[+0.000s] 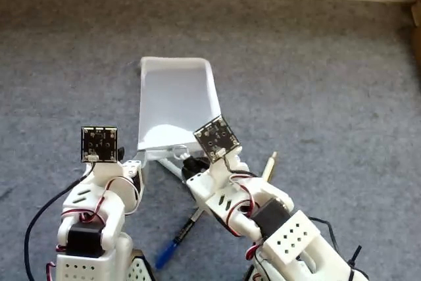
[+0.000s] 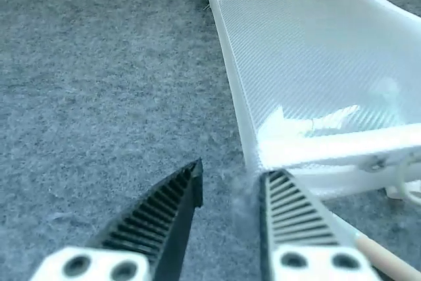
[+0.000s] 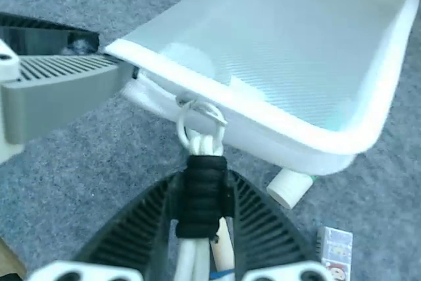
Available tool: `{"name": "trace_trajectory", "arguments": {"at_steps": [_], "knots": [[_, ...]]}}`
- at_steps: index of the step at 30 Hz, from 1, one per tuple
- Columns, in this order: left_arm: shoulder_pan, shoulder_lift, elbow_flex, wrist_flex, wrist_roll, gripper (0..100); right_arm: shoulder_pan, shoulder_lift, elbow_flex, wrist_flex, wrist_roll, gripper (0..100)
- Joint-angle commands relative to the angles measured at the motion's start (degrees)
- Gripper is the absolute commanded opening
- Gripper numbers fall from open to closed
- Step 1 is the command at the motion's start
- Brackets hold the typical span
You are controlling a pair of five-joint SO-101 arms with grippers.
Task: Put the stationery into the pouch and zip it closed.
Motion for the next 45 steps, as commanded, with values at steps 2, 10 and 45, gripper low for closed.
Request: {"name": "trace_trajectory", "arguments": {"at_steps": [2,10,45], "knots": [[-1.5,-1.0,-0.7,-1.8,-3.1,2,3.6,-2.2,-1.5,2.9,0.5,0.6],[-1.5,-1.0,-0.1,-2.8,-4.7,1,4.6,-2.2,-1.5,2.9,0.5,0.6],[-6.2,-1.0,-0.7,-2.7,-4.7,2,9.7,-2.3,-5.6,8.4,0.3,0.6]]}}
